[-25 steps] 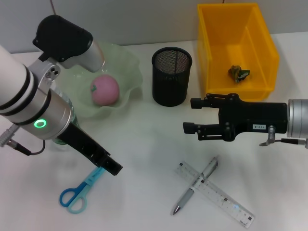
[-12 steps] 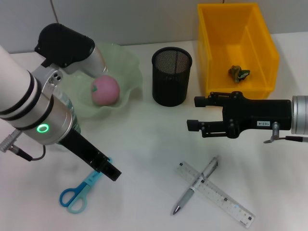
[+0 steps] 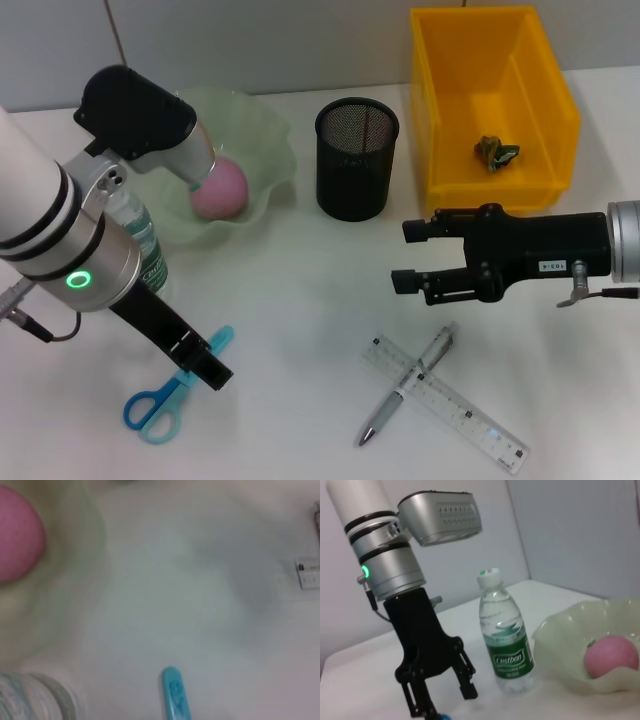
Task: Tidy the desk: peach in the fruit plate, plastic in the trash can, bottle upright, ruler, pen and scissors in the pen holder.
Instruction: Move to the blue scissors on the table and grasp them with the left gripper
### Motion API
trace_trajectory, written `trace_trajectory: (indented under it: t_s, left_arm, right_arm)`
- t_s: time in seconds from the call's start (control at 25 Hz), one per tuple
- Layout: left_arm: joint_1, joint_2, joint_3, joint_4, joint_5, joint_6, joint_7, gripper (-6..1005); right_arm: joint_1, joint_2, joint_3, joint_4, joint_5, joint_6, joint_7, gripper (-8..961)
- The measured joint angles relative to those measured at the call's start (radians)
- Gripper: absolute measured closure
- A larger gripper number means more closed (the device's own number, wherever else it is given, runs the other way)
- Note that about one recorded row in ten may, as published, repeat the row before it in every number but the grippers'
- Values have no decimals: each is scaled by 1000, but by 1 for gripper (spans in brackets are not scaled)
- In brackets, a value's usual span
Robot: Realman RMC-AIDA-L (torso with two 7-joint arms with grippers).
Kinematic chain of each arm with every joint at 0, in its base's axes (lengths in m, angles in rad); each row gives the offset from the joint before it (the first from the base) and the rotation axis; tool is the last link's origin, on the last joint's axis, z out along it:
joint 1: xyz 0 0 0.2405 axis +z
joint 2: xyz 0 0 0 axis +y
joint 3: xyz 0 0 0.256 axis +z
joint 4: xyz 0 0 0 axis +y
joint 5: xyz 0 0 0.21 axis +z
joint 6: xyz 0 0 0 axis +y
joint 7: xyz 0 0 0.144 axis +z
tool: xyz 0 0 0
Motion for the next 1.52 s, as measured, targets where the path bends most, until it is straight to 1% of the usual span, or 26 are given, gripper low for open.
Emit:
trace_trajectory:
  t_s: [0.04,0.08,0.24,0.28,0.36,0.52,0.56,0.64,0.68,0.76,1.08,1.48,1.52]
  left_arm:
    - [0,0,0,0,0,0,0,204]
    - [-1,0,1,-27,5,-10,19,204]
    - [-1,0,2,-38,6,-15,29,204]
    - [-5,0,4,-62,7,-18,49,204]
    - [-8,-1,13,-70,10,-22,57,204]
    - [-8,-1,26,-72,20,-26,54,203]
    - [-8,-2,46,-76,22,-27,51,203]
    - [-8,-2,46,-76,22,-27,51,203]
    - [-7,-2,81,-83,31,-41,45,203]
    - [-6,-2,91,-83,36,-54,41,203]
    - [-8,-1,119,-108,40,-91,33,204]
    - [-9,-1,122,-118,44,-97,33,203]
    - [-9,-1,122,-118,44,-97,33,231]
  right_arm:
    - [7,-3,0,0,-13,-2,7,184]
    - [23,-9,0,-1,-37,-3,25,184]
    - [44,-16,-1,-2,-58,-6,35,185]
    - [57,-19,-1,-2,-68,-6,35,185]
    - [68,-20,-1,-3,-75,-6,35,185]
    - [76,-20,0,-16,-77,-7,35,185]
    - [76,-20,0,-24,-77,-10,35,185]
    - [76,-20,0,-26,-78,-11,32,185]
    - [76,-21,0,-26,-78,-13,24,185]
    - [74,-21,-1,-28,-78,-14,18,185]
    - [65,-17,-2,-42,-84,-17,15,185]
    - [74,-13,-11,-43,-90,-17,20,185]
    - [74,-13,-11,-43,-90,-17,20,185]
